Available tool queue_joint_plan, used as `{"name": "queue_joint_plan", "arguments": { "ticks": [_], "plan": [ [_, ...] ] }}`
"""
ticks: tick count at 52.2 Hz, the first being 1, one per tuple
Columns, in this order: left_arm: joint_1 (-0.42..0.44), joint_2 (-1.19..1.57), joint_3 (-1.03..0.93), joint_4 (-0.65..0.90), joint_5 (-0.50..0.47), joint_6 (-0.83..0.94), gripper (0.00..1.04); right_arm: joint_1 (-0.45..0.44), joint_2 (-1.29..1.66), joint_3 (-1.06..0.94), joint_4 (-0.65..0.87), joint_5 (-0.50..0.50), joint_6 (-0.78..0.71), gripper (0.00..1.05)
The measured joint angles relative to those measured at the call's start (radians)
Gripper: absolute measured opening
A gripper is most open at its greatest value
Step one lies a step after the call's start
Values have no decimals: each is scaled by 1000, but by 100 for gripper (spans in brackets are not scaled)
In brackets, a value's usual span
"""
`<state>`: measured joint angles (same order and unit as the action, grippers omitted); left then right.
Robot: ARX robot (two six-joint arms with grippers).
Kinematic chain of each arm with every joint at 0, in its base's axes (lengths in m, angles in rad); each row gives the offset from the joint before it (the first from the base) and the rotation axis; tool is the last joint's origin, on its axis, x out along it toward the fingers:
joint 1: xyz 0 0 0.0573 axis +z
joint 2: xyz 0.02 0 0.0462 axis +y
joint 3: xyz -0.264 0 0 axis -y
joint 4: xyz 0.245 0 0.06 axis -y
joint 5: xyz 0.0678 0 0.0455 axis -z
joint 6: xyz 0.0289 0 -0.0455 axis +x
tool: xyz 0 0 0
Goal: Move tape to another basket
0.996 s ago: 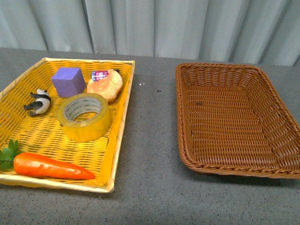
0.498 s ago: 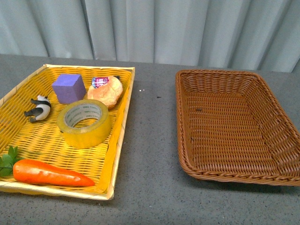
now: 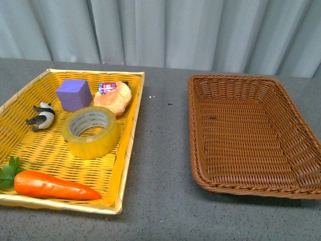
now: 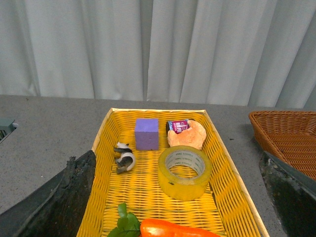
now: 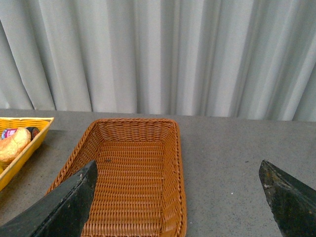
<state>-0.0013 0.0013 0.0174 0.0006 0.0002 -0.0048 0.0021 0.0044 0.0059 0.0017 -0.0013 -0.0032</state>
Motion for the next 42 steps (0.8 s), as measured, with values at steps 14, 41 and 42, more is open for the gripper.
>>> {"name": "queue_joint_plan", "arguments": {
  "ticks": [14, 41, 42],
  "plan": [
    [0, 0, 0, 0, 0, 0, 98, 0, 0, 0, 0, 0, 0, 96],
    [0, 0, 0, 0, 0, 0, 98, 0, 0, 0, 0, 0, 0, 96],
    [0, 0, 0, 0, 0, 0, 98, 0, 0, 0, 0, 0, 0, 96]
  ]
}}
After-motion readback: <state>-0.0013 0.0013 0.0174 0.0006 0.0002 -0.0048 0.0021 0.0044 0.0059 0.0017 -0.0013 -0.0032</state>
